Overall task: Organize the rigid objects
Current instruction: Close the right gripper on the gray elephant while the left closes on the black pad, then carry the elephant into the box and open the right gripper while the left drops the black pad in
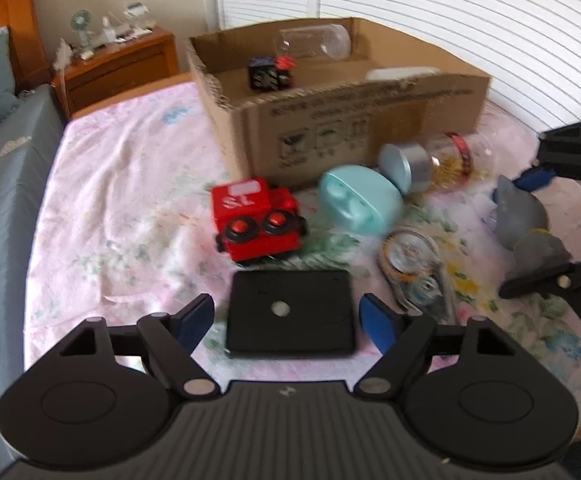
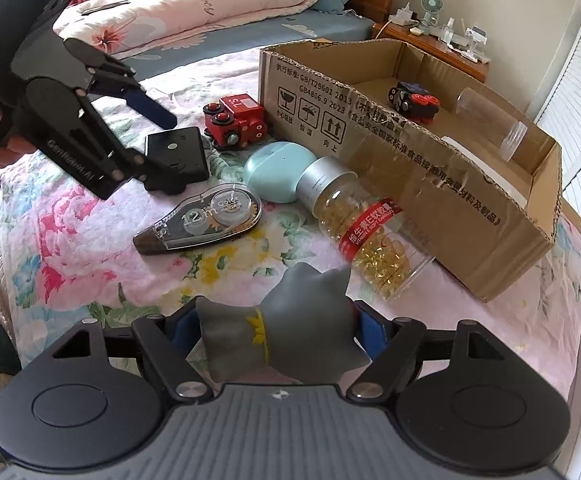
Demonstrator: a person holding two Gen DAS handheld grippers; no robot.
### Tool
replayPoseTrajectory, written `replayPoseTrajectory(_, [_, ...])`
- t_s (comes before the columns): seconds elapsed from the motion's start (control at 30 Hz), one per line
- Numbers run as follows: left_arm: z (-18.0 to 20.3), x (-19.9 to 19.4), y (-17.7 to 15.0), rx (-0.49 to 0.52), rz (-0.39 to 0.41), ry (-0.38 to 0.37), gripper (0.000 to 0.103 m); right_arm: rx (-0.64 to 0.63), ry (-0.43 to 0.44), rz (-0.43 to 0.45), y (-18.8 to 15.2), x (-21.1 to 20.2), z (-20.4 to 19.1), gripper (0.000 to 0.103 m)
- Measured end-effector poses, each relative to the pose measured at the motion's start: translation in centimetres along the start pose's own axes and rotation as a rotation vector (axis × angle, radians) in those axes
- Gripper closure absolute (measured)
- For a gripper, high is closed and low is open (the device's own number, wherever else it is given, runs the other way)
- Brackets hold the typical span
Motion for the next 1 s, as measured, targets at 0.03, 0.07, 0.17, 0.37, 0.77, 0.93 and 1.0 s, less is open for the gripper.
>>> replayPoseTrajectory(0.03, [0.1, -0.1, 0.0, 0.006, -0.002, -0.011, 0.027, 0.002, 0.001, 0.001, 0.0, 0.0, 0.0, 0.022])
replayPoseTrajectory(0.07, [0.2, -0.1, 0.0, 0.009, -0.001, -0.013, 0.028, 0.006, 0.004, 0.003, 0.0, -0.1, 0.0, 0.022])
replayPoseTrajectory(0.17, [0.1, 0.1, 0.3, -0.001, -0.003, -0.024, 0.034, 0.02, 0.006, 0.008, 0.0, -0.2, -0.2, 0.022])
replayPoseTrajectory(0.37, [0.1, -0.1, 0.5, -0.004, -0.029, -0.02, 0.034, 0.036, -0.014, 0.006, 0.3, -1.1, -0.4, 0.023])
replayPoseTrajectory(0.77, [0.3, -2.8, 1.5, 0.017, 0.001, -0.018, 0.034, 0.034, -0.009, 0.029, 0.6, -2.6, -0.4, 0.024])
replayPoseTrajectory(0.93, [0.5, -4.1, 2.4, 0.024, 0.019, -0.029, 0.034, 0.031, -0.011, 0.041, 0.9, -3.4, -0.3, 0.024])
replayPoseTrajectory(1.0, [0.6, -4.6, 2.9, 0.033, 0.031, -0.036, 0.034, 0.035, -0.012, 0.052, 1.2, -3.8, -0.2, 0.024])
Point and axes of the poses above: each gripper's, at about its wrist camera, not at the fingertips, and x roughly the way its jaws point, z to its right, y to its top, the point moved 2 cm from there along x, roughly the way its jaws point, and after that the axes turned 2 degrees about y, right-handed, at the moved point
